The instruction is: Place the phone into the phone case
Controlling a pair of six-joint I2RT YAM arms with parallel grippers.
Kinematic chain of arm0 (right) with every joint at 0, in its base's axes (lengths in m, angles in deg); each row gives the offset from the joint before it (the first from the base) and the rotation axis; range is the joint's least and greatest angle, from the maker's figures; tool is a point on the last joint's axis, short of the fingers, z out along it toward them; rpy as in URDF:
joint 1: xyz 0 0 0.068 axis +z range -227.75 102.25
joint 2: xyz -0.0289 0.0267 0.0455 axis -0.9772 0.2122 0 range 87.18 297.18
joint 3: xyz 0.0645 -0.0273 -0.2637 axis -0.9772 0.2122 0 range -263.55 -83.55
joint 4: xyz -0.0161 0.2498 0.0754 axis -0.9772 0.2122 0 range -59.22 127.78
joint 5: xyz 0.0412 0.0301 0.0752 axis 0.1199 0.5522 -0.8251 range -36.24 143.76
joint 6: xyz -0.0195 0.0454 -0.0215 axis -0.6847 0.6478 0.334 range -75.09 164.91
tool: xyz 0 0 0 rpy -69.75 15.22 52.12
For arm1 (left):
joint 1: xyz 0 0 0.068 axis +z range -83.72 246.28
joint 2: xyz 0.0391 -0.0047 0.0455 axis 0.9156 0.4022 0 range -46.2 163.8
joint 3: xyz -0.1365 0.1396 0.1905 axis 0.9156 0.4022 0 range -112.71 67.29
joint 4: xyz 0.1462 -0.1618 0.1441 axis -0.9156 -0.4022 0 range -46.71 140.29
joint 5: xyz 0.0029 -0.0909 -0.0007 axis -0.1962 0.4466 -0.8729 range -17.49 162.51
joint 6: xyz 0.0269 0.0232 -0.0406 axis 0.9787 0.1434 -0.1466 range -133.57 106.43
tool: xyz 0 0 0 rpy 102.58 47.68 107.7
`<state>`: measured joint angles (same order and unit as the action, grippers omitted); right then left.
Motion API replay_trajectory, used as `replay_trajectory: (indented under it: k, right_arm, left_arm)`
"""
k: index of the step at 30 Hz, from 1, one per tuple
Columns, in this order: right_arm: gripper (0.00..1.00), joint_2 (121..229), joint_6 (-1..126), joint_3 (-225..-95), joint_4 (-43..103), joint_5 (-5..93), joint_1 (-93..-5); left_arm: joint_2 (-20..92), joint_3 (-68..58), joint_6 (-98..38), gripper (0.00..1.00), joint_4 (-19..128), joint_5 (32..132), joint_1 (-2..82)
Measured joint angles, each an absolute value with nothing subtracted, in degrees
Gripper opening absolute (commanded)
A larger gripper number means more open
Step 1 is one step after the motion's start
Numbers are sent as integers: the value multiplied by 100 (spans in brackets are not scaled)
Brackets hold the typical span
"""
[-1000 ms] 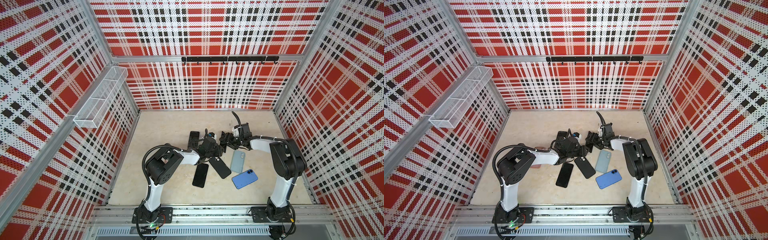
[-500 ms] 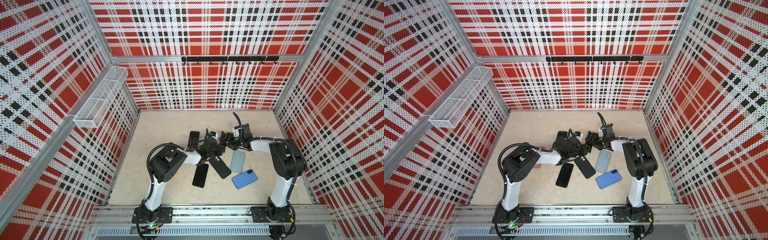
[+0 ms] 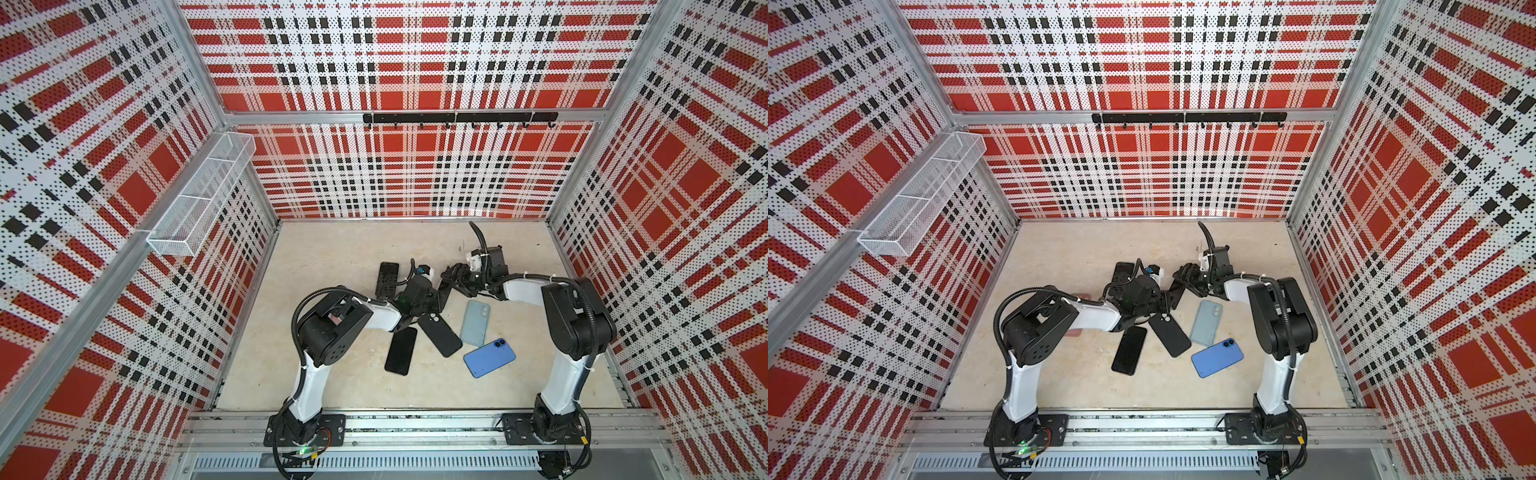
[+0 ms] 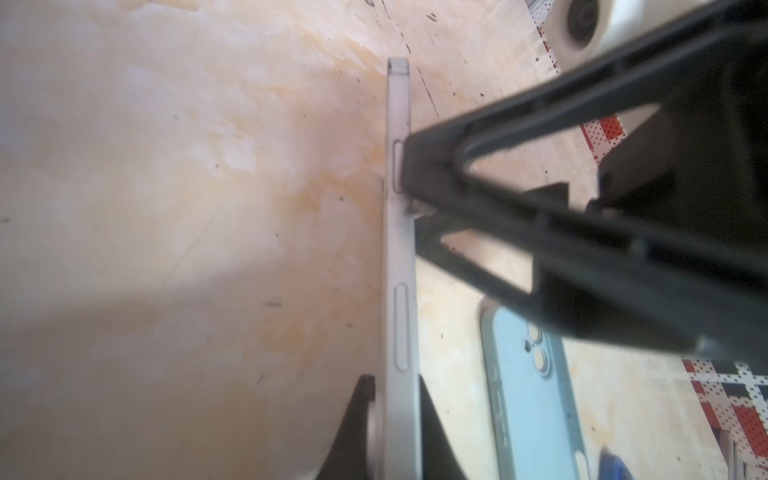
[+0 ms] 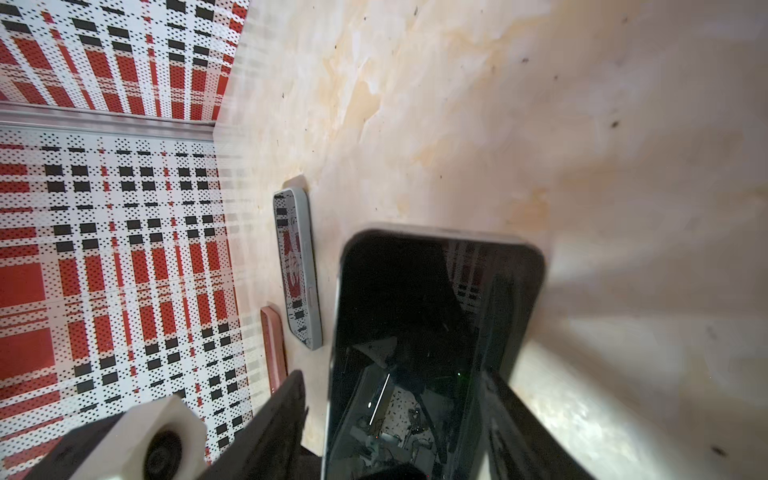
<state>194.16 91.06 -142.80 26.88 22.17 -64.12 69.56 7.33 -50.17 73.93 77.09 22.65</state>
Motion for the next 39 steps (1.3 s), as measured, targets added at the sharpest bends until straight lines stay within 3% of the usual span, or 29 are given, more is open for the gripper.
replay_trajectory:
  k: [6, 12, 17, 22, 31, 39]
  right_arm:
    - [71, 18203, 8145, -14280, 3304, 2457, -6738]
    - [72, 16804, 6685, -14282, 3916, 2459, -6744]
    - [73, 16249, 5682, -14415, 4841, 1974, -6731]
    - [74, 16087, 4973, -14533, 5608, 1321, -6725]
    - [71, 16227, 4589, -14448, 5628, -181, -6718]
    - [68, 16531, 5002, -14223, 5046, -950, -6613]
  left_arm:
    - [6063, 626, -4482, 9, 6151, 8004, 2584]
    - [5437, -972, -3522, 7, 3716, 8360, 2879]
    - [4898, -1682, -2755, 7, 2204, 9595, 3270]
    - [4607, -1621, -2110, 7, 1011, 10778, 3659]
    - [4030, -472, -2084, 5, 879, 12321, 4136]
    - [3888, -402, -2302, 5, 1446, 12990, 4184]
